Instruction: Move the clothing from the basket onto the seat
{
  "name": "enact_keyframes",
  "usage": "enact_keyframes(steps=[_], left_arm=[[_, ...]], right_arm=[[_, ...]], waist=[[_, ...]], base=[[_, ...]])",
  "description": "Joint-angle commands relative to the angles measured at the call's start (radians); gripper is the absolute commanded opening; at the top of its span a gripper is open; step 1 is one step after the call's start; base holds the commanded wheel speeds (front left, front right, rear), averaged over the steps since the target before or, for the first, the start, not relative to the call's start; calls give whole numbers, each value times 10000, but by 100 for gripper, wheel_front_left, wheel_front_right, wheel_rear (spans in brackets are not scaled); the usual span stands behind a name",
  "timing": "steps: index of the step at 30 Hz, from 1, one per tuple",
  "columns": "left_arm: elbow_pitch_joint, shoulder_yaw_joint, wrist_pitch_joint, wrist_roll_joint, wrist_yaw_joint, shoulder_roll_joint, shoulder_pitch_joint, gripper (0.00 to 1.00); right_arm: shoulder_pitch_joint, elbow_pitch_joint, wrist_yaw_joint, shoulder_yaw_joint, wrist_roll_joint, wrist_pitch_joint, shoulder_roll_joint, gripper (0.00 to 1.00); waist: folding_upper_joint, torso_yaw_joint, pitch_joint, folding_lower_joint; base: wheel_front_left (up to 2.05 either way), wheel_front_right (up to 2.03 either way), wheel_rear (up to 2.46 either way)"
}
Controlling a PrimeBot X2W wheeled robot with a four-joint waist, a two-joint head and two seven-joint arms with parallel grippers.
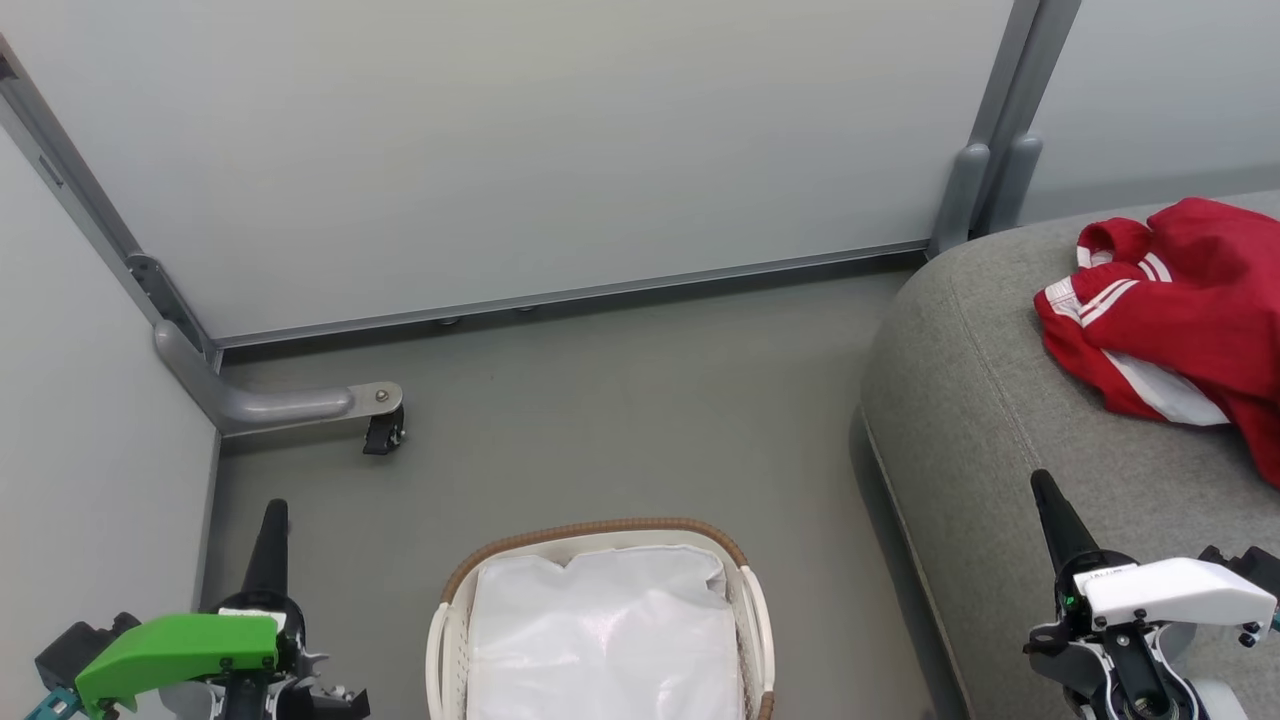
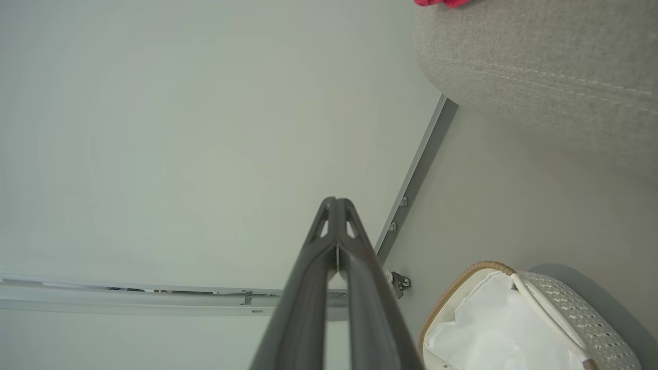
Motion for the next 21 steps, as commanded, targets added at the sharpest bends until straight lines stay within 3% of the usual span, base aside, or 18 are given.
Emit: enact_keyframes(steps=[1,21], left_arm=[[-85,58,76,-238,-28,84,-187,0],[-240,157,474,-1672,-34,93,-360,0]], right_arm=[[-175,-113,-1,-50,230,64,-60,0],[-168,-286,-1,-207,1797,467,-71,0]], waist=[[0,5,2,0],[0,63,28,0]], base=[[0,0,0],[0,0,0]])
